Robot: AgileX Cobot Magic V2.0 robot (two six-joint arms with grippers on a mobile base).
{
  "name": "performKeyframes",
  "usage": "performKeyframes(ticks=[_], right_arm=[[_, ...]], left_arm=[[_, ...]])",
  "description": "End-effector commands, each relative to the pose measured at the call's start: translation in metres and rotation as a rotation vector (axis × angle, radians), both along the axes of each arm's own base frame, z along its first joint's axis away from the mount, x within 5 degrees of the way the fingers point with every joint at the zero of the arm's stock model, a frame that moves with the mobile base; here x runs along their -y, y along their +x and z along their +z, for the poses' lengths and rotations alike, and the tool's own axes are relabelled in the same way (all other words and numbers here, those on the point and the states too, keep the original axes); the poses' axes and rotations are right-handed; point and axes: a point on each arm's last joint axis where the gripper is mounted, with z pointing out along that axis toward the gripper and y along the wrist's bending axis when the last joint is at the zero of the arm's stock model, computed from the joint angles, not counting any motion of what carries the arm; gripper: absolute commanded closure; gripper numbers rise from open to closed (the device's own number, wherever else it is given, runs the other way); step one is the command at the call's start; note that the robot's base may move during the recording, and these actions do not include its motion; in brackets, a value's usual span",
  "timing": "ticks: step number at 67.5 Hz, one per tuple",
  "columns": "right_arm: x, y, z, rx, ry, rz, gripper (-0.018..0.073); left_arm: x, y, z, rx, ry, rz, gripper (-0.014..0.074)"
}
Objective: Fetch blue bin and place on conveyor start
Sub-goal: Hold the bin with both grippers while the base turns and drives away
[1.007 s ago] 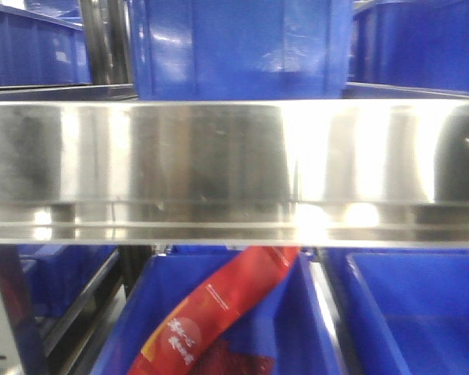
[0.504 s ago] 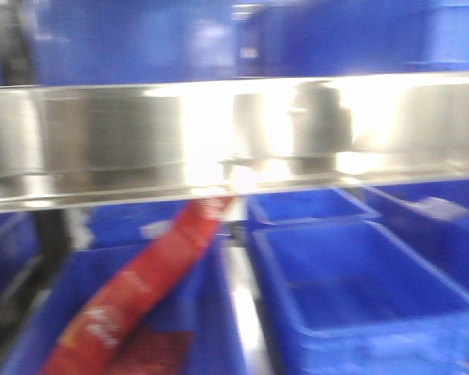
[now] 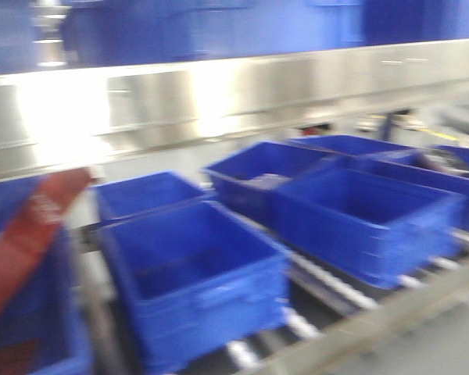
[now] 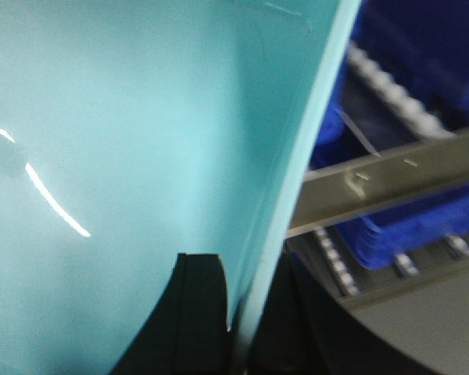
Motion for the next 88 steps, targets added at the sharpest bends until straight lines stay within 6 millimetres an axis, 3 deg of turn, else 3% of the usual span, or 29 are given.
performKeyframes(ticks=[1,88], right_arm=[[0.0071,-0.0039,0.0056,0.038,-0.063,-0.012,0.0711],[0.0071,-0.0039,0.0056,0.038,-0.063,-0.012,0.0711]], left_arm=[[-0.0038,-0.0033,0.0140,0.093,-0.033,0.005,0.0707],[-0.0038,-0.0033,0.0140,0.093,-0.033,0.005,0.0707]])
